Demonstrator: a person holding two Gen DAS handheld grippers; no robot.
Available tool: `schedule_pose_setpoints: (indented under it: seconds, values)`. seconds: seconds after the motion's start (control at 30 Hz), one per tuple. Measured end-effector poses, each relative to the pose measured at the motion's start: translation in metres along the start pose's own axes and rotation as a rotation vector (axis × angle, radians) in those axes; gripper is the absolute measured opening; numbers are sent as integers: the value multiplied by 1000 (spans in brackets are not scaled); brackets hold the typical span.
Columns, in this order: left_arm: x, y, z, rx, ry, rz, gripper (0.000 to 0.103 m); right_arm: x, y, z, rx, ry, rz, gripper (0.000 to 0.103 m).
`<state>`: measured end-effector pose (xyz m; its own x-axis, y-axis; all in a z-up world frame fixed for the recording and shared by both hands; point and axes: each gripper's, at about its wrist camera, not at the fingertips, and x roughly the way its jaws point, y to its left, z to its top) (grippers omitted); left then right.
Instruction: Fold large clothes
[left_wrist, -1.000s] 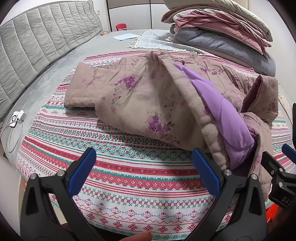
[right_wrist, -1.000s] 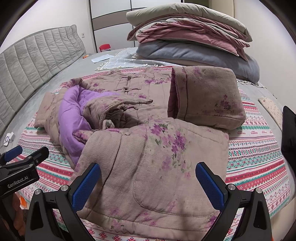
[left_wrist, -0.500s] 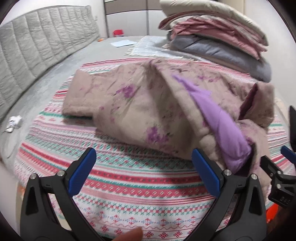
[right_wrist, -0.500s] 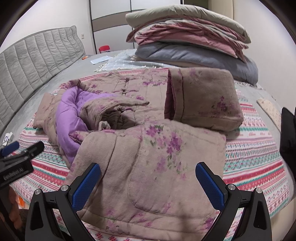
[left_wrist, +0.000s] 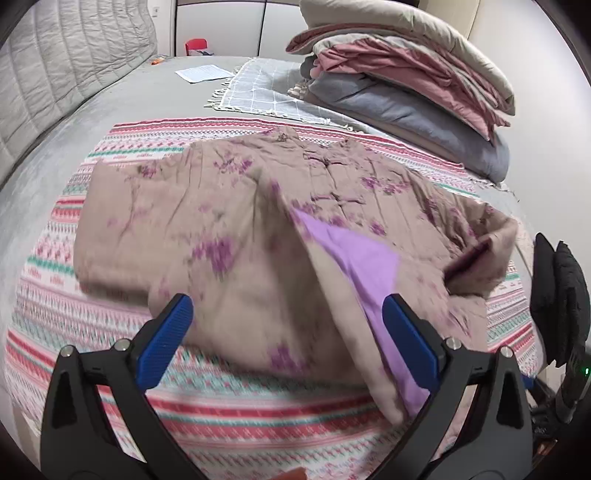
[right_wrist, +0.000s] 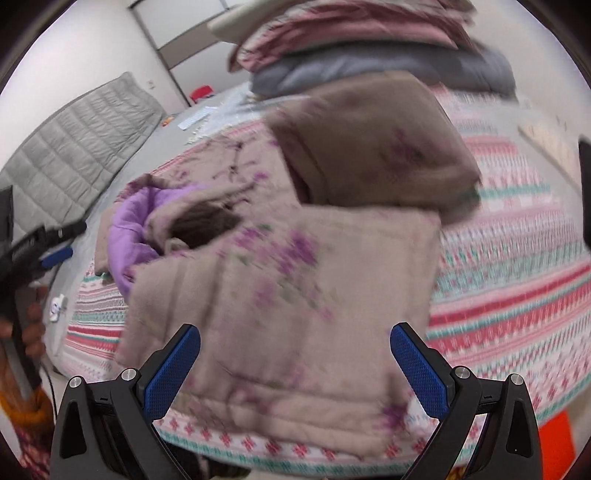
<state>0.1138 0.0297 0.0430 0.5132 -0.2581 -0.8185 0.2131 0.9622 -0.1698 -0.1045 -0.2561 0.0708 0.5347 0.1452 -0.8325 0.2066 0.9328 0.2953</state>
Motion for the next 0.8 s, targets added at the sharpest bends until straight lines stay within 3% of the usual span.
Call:
schedule_pose_setpoints:
  seconds: [0.1,0.3,0.5,0.57,0.63,0.73,0.8]
  values:
    - [18,13,22,-19,38,19,96,1,-29,-7,70,50,57,103]
    - [61,36,64,-78,110,30,95,10,-73,-16,171,128,80,103]
    - [110,35,97,-100,222,31,79,38,-91,-13,225,208,92,103]
    - [122,38,103,-92,242,62,67,48,-94,-14,242,236,97,103]
    - [134,42,104,-104,281,59,39,58,-96,-15,253,266,109,102]
    - [132,46,97,-124,295,16,12,68,-94,-17,263,302,128,102]
    - [110,46,92,-95,238,19,10,71,-92,-15,251,303,129,102]
